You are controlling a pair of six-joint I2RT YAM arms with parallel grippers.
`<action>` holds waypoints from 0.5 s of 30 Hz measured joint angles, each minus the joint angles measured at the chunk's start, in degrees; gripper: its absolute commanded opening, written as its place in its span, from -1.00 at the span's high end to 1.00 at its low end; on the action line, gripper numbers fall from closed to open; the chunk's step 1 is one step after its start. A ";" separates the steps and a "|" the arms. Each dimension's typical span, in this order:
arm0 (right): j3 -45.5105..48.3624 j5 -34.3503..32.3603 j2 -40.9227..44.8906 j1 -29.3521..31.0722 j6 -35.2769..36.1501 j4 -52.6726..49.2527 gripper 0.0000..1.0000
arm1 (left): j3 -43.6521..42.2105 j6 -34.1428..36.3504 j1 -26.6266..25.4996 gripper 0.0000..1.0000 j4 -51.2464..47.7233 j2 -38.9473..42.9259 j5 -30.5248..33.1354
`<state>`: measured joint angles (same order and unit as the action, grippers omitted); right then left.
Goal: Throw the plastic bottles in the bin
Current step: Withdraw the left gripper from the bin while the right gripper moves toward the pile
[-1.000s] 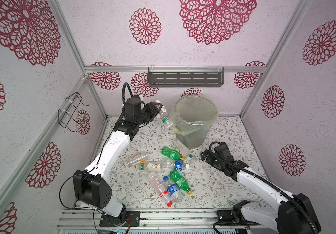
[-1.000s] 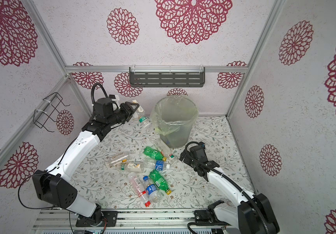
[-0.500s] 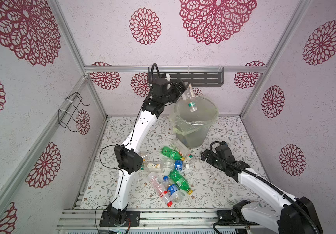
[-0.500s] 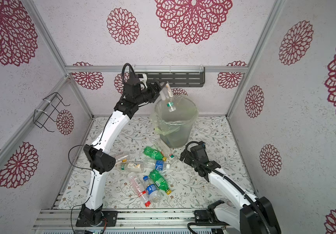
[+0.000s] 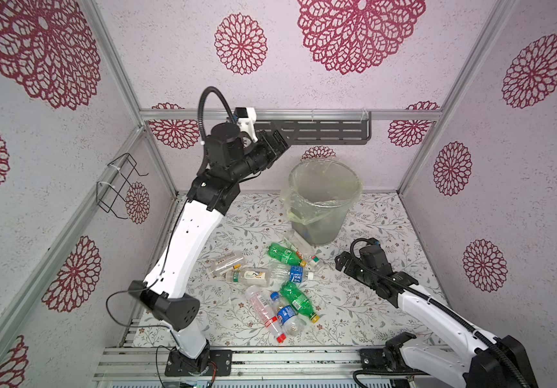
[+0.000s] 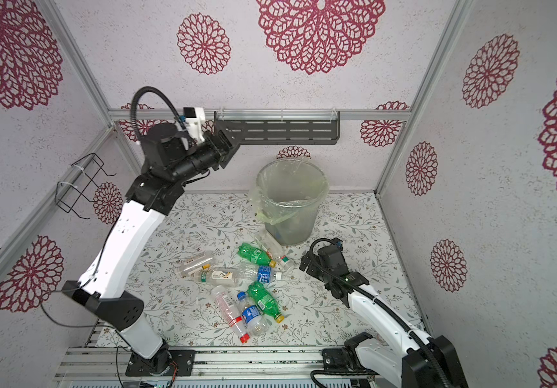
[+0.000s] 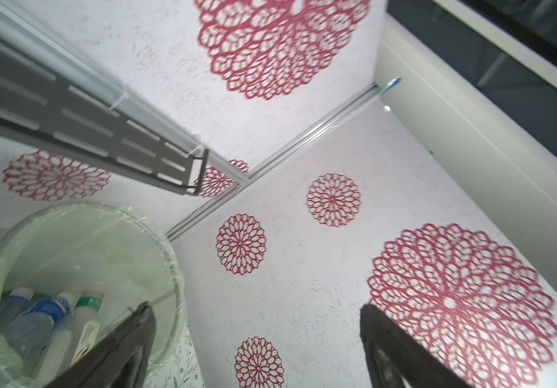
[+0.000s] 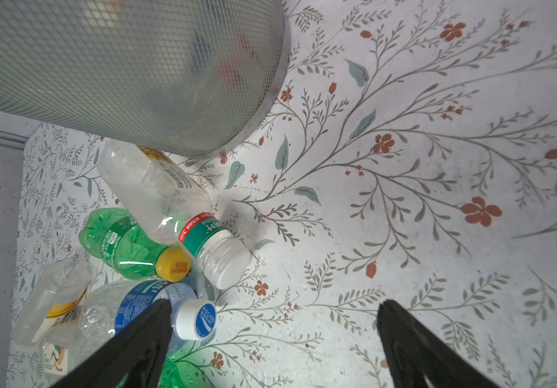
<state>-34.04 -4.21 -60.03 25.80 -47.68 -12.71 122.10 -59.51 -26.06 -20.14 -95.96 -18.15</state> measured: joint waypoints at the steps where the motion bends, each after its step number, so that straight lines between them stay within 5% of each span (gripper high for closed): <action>1: 0.13 0.00 0.00 0.00 -0.02 0.04 -0.98 | -1.60 0.52 0.61 -0.95 0.55 2.10 -0.04; 15: 1.42 0.00 1.03 0.37 -1.84 0.61 -0.98 | -27.85 2.54 12.28 -0.95 -2.25 9.29 -1.18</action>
<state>-32.62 -4.21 -59.00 26.17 -49.52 -12.10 94.26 -56.97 -13.78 -22.39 -86.67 -19.33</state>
